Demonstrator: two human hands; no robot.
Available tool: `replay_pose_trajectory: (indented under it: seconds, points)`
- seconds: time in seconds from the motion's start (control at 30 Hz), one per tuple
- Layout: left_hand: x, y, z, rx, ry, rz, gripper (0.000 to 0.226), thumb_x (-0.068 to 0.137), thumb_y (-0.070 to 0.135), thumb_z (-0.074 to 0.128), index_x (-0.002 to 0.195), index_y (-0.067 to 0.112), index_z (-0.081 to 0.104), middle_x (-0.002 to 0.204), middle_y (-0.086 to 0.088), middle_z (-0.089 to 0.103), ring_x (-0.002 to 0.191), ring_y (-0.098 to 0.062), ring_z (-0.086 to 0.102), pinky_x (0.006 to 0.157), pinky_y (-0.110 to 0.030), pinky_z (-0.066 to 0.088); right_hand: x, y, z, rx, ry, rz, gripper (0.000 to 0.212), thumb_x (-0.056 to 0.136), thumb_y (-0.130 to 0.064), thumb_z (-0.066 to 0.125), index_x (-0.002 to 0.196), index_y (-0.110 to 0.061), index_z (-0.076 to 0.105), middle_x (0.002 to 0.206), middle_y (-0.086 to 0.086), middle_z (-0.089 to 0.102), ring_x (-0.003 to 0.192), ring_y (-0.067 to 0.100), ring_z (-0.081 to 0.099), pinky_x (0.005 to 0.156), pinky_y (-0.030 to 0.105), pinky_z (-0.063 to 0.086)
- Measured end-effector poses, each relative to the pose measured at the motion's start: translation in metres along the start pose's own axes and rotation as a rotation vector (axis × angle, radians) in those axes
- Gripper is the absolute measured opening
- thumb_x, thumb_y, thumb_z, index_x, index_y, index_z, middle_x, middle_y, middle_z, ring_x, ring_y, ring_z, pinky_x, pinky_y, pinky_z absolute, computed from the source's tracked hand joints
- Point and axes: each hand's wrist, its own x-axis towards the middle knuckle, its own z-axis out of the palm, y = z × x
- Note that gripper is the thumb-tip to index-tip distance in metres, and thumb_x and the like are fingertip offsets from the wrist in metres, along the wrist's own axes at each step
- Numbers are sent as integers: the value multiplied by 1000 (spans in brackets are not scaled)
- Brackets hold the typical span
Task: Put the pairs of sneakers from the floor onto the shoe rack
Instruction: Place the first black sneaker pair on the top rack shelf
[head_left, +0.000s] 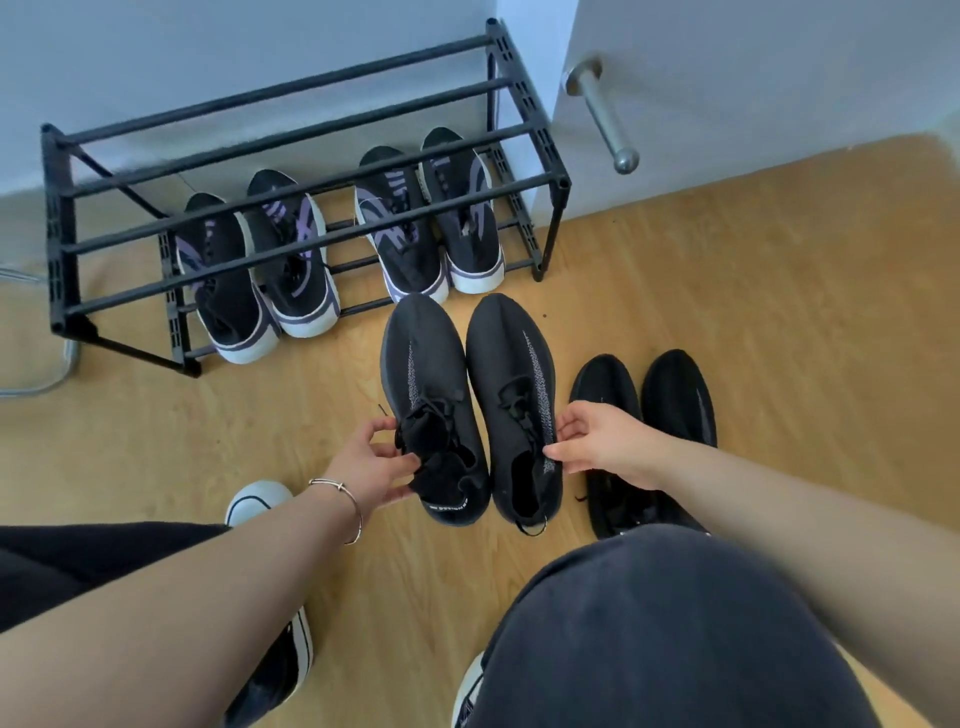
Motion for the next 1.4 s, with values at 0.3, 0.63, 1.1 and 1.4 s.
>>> replay_pose_trajectory:
  seconds: [0.3, 0.63, 1.1, 1.4]
  points:
    - [-45, 65, -23, -12, -7, 121, 53, 86, -8, 69, 129, 15, 50, 114, -22, 68, 101, -32, 72, 72, -42, 63, -33, -83, -17, 15, 14, -65, 41, 84, -10, 80, 120, -6, 61, 119, 18, 67, 105, 32, 71, 90, 41, 62]
    - [-70, 158, -59, -49, -6, 199, 55, 88, -4, 69, 135, 13, 45, 116, -20, 70, 102, -30, 73, 71, -43, 64, -47, -196, -23, -29, 108, -216, 32, 85, -8, 78, 114, -5, 64, 112, 16, 72, 102, 27, 73, 87, 40, 62]
    - [-67, 267, -182, -24, 133, 326, 49, 91, 0, 68, 134, 10, 48, 109, -17, 70, 77, -21, 74, 54, -33, 62, 19, -328, 42, 177, 108, -351, 27, 88, -9, 75, 114, -3, 69, 101, 11, 79, 90, 21, 78, 71, 28, 61]
    - [-34, 260, -242, -81, 247, 287, 48, 94, 6, 66, 139, 11, 51, 97, -12, 74, 78, -19, 73, 51, -28, 60, 83, -368, 104, 169, 144, -326, 43, 86, -19, 78, 125, -3, 68, 104, 8, 79, 89, 19, 77, 92, 41, 61]
